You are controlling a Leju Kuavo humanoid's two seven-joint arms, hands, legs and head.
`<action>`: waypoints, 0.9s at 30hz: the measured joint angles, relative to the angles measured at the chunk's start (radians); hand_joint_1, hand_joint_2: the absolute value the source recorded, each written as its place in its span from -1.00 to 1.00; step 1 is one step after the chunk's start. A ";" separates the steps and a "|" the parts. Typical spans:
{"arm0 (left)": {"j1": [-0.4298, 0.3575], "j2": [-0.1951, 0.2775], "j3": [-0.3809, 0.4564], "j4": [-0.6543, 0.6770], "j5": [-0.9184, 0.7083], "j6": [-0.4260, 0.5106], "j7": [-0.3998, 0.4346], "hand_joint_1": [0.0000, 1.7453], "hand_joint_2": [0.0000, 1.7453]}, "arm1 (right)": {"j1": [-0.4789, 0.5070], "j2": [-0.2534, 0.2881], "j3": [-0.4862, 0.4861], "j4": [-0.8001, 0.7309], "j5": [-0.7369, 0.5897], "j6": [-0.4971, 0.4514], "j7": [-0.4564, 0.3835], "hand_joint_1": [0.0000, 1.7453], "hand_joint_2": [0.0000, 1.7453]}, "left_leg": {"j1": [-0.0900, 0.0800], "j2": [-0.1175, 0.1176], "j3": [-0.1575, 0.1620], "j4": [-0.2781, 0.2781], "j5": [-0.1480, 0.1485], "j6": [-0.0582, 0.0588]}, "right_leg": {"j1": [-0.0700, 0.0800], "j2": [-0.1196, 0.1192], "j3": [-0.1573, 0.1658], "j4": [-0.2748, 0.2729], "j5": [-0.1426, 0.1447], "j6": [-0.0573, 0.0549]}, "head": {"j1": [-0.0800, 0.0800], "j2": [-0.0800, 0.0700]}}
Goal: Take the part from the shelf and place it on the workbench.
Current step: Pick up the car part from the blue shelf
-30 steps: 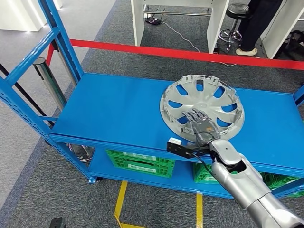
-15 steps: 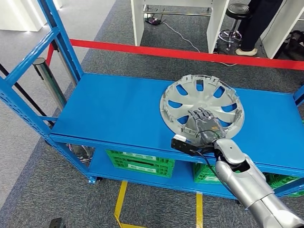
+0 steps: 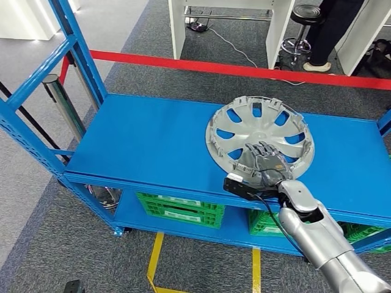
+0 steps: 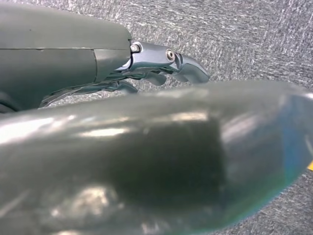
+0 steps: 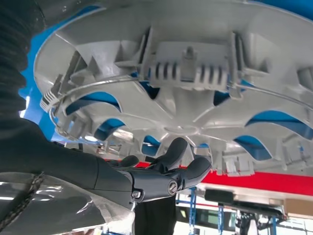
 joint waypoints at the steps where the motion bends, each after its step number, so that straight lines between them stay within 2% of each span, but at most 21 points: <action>1: 0.000 0.000 0.000 0.000 0.000 0.000 0.000 -1.00 -1.00 | 0.002 0.000 -0.002 0.003 -0.003 0.001 -0.001 -1.00 1.00 | 0.000 0.000 0.000 0.000 0.000 0.000 | 0.000 0.000 0.000 0.000 0.000 0.000 | 0.000 0.000; 17: 0.000 0.000 0.001 0.000 -0.010 0.000 0.004 -1.00 -1.00 | -0.001 0.002 -0.015 0.045 -0.043 0.018 -0.037 -1.00 1.00 | 0.000 0.000 0.000 0.000 0.000 0.000 | 0.000 0.000 0.001 0.000 0.000 0.001 | 0.000 0.000; 19: 0.000 0.000 0.001 0.000 -0.010 0.000 0.004 -1.00 -1.00 | -0.003 0.002 -0.015 0.048 -0.047 0.020 -0.039 -0.95 1.00 | 0.000 0.000 0.000 0.000 0.000 0.000 | 0.000 0.000 0.001 0.000 0.000 0.001 | 0.000 0.000; 20: 0.000 0.000 0.001 0.000 -0.010 0.000 0.004 -1.00 -1.00 | -0.003 0.002 -0.015 0.049 -0.049 0.021 -0.041 -0.69 1.00 | 0.000 0.000 0.000 0.000 0.000 0.000 | 0.000 0.000 0.001 0.000 0.001 0.001 | 0.000 0.000; 23: 0.000 0.000 0.002 0.000 -0.010 0.000 0.004 -1.00 -1.00 | -0.003 0.002 -0.015 0.052 -0.058 0.026 -0.047 0.59 1.00 | 0.000 0.000 0.000 0.000 0.000 0.000 | 0.000 0.000 0.001 0.000 0.001 0.001 | 0.000 0.000; 24: 0.000 0.000 0.002 0.000 -0.010 0.000 0.004 -1.00 -1.00 | -0.003 0.002 -0.015 0.054 -0.060 0.028 -0.049 0.76 1.00 | 0.000 0.000 0.000 0.000 0.000 0.000 | 0.000 0.000 0.001 0.000 0.001 0.001 | 0.000 0.000; 27: 0.000 0.002 0.003 0.000 -0.010 0.000 0.004 -1.00 -1.00 | 0.000 0.002 -0.015 0.060 -0.065 0.034 -0.052 0.94 1.00 | 0.000 0.000 0.000 0.000 0.000 0.000 | 0.000 0.000 0.001 0.000 0.001 0.001 | 0.000 0.000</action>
